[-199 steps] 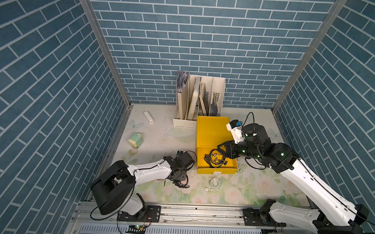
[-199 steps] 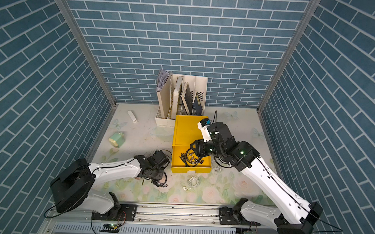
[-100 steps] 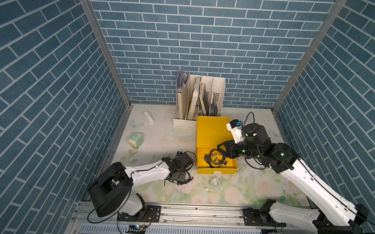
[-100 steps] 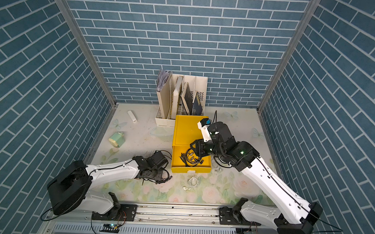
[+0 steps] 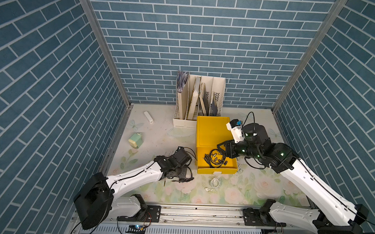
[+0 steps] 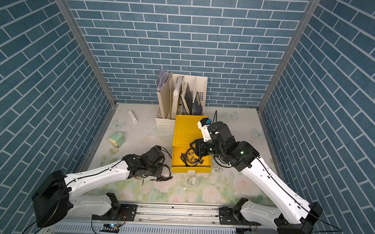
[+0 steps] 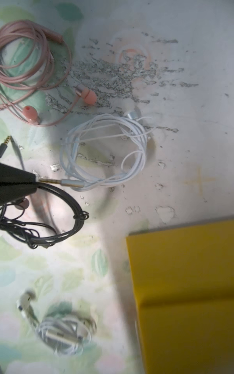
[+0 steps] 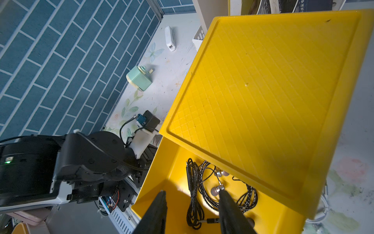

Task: Place the wired earphones into the drawer by color
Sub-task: Pick up the wired earphones from the center of the board.

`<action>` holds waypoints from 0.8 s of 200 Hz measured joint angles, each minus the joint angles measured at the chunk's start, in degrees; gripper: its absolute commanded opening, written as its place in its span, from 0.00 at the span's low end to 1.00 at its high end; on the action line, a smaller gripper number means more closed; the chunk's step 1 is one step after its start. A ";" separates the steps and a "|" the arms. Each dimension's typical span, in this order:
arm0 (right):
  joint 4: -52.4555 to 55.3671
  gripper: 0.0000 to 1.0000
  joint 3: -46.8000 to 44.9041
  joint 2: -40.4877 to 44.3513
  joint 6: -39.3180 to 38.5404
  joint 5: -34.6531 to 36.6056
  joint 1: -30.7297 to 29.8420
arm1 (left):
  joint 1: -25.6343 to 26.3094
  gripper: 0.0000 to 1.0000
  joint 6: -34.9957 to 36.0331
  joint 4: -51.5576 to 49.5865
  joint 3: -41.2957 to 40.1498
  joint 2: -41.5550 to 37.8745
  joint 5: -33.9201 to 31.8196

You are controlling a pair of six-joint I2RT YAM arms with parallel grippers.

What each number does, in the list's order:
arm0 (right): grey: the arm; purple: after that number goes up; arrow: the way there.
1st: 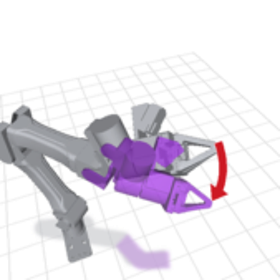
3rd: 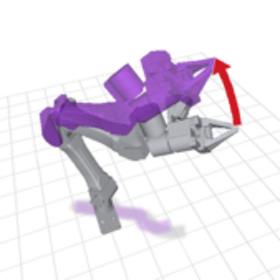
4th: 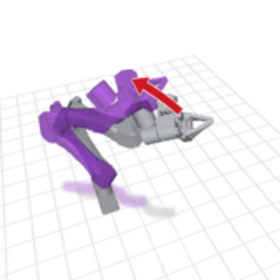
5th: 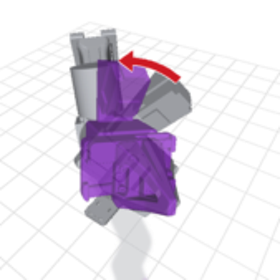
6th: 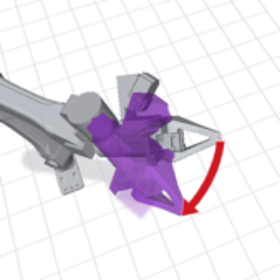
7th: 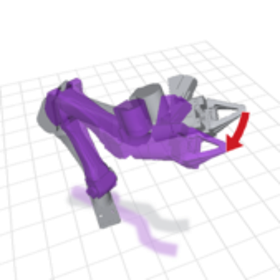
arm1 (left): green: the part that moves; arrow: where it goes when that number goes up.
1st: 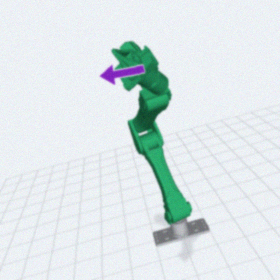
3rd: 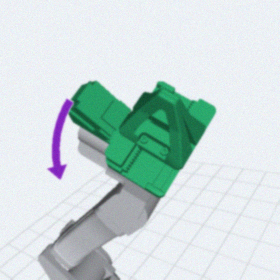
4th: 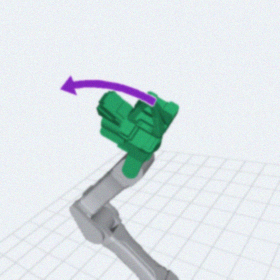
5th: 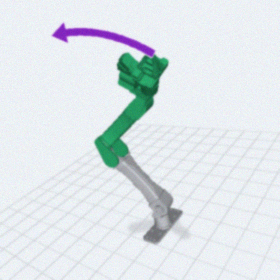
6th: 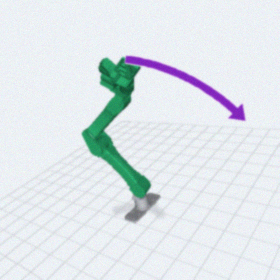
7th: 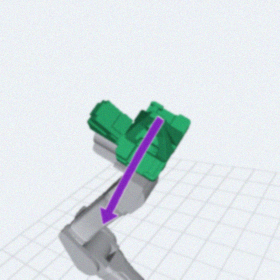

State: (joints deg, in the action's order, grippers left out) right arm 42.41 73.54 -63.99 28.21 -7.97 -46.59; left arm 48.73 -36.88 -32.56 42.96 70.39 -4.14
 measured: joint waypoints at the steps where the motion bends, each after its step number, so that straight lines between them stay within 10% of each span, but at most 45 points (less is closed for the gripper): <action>1: -0.02 0.46 0.00 0.00 0.00 0.00 0.00 | 0.02 0.00 0.02 -0.02 0.09 -0.07 0.00; 160: -7.89 0.61 -0.02 -0.39 0.09 -5.25 1.05 | -2.47 0.00 0.57 -15.67 16.09 -11.93 -6.56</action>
State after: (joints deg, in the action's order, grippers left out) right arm 34.52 73.52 -64.38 28.29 -13.21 -45.54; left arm 46.26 -36.32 -48.23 59.05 58.46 -10.70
